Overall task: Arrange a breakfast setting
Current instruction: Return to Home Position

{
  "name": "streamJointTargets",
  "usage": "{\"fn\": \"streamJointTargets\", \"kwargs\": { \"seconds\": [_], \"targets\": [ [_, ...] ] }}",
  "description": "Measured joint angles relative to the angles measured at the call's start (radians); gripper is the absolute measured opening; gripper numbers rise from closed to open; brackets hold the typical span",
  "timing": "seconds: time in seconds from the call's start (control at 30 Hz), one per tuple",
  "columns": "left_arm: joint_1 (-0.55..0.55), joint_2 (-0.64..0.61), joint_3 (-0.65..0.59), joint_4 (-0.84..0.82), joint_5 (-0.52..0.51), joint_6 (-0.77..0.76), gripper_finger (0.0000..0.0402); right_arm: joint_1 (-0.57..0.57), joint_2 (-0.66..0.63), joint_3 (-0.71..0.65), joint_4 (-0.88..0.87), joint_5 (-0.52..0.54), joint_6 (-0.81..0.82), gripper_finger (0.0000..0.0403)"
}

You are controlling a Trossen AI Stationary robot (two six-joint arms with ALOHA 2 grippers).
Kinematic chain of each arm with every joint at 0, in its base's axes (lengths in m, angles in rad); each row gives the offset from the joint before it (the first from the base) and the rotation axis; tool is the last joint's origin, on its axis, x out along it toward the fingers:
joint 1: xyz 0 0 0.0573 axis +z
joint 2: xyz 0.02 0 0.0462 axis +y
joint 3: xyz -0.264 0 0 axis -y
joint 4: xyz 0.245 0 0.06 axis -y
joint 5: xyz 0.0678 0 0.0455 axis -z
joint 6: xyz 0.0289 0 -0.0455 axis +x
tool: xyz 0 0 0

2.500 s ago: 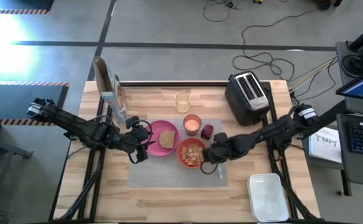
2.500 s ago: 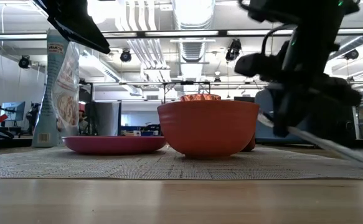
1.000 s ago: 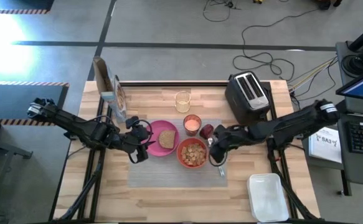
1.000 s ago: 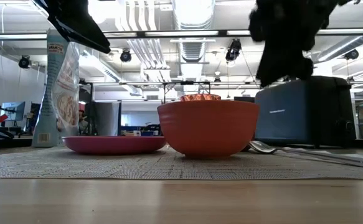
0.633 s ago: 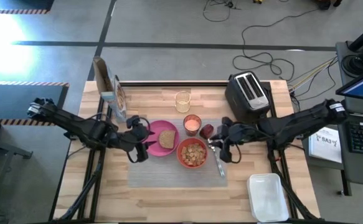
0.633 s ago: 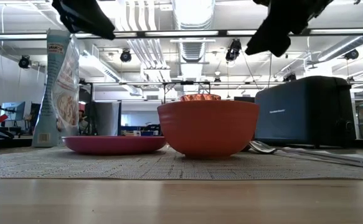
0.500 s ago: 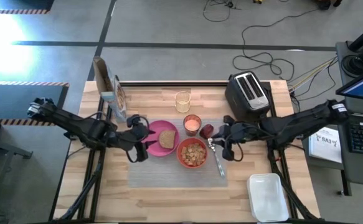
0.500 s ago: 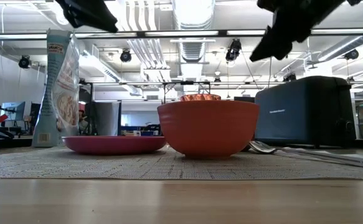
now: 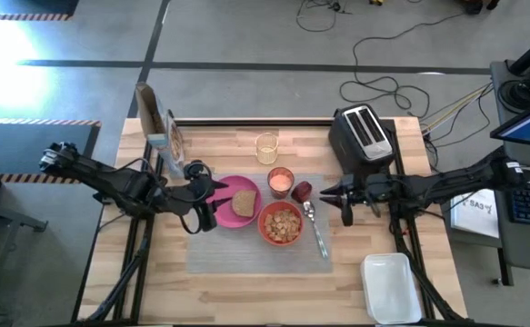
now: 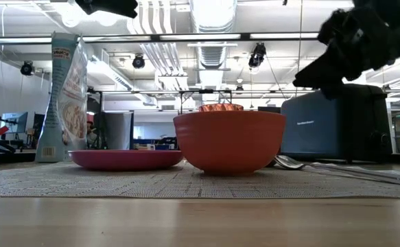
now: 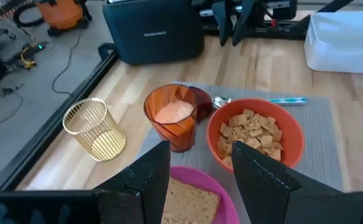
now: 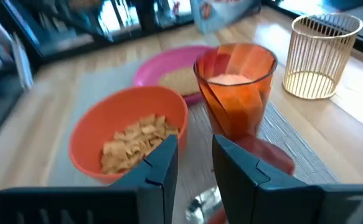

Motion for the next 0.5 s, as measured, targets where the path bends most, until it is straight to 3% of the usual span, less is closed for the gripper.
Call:
{"fn": "streamJointTargets", "kwargs": {
  "seconds": [0.23, 0.5],
  "targets": [
    [0.001, 0.0, 0.013, 0.009, -0.011, 0.047, 0.0155, 0.0, -0.051, -0.161, 0.247, 0.017, 0.008, 0.0088],
    [0.002, 0.0, 0.013, 0.011, -0.034, 0.058, 0.0155, 0.0, -0.051, -0.257, 0.352, 0.043, 0.016, 0.0088]
  ]
}}
